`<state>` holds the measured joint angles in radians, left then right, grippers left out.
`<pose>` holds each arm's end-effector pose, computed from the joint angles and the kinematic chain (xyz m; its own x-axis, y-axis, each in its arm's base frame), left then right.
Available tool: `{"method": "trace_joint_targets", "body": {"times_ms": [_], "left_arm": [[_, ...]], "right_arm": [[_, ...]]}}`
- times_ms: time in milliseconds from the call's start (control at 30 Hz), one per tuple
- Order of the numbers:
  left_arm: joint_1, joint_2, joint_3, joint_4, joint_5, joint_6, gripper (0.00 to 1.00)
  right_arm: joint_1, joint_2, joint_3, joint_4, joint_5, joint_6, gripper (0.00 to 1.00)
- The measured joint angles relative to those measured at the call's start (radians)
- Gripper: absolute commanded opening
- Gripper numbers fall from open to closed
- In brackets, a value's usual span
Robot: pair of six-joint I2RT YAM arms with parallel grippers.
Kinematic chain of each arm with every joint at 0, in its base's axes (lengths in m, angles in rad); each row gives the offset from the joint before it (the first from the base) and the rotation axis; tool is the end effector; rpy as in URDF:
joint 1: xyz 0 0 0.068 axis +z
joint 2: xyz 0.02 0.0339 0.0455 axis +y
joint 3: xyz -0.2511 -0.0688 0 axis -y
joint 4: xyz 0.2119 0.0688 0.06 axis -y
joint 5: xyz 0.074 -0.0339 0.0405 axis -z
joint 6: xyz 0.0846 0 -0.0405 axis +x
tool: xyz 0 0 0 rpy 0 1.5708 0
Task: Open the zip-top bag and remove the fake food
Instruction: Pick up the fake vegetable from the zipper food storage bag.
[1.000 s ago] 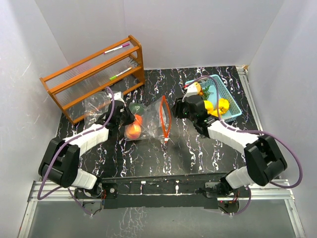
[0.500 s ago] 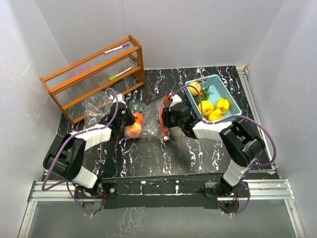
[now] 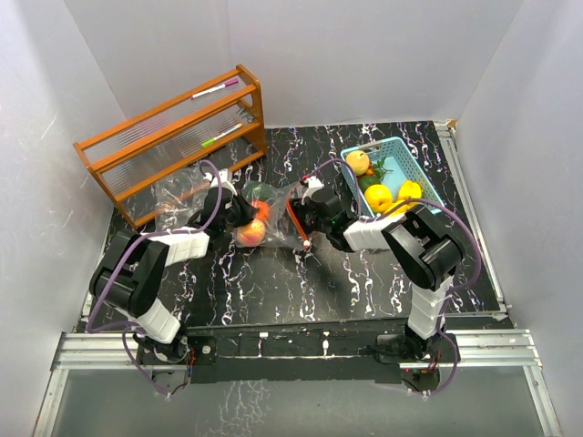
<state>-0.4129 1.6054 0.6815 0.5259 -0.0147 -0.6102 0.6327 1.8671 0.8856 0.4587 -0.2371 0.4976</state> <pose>0.3215 -0.1395 0.1701 -0.5137 -0.4005 -0.7587 0.1152 0.8442 -0.5236 0.3079 0.2504 0.1328 -0.7065 0.0573 -0.7054 -0.4571 0.7240 0.5166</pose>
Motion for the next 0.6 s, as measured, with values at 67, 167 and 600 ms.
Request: {"method": "trace_joint_targets", "body": {"times_ms": [67,167,600], "left_arm": [[0.001,0.003,-0.006,0.019,0.021,-0.001,0.00],[0.002,-0.005,-0.013,0.023,0.056,0.005,0.00],[0.000,-0.246,-0.021,-0.231,0.026,0.036,0.47]], "right_arm": [[0.000,0.000,0.009,0.011,-0.002,0.000,0.59],[0.000,0.000,0.026,0.021,-0.005,-0.002,0.59],[0.000,0.045,0.087,0.047,-0.033,-0.006,0.59]]}}
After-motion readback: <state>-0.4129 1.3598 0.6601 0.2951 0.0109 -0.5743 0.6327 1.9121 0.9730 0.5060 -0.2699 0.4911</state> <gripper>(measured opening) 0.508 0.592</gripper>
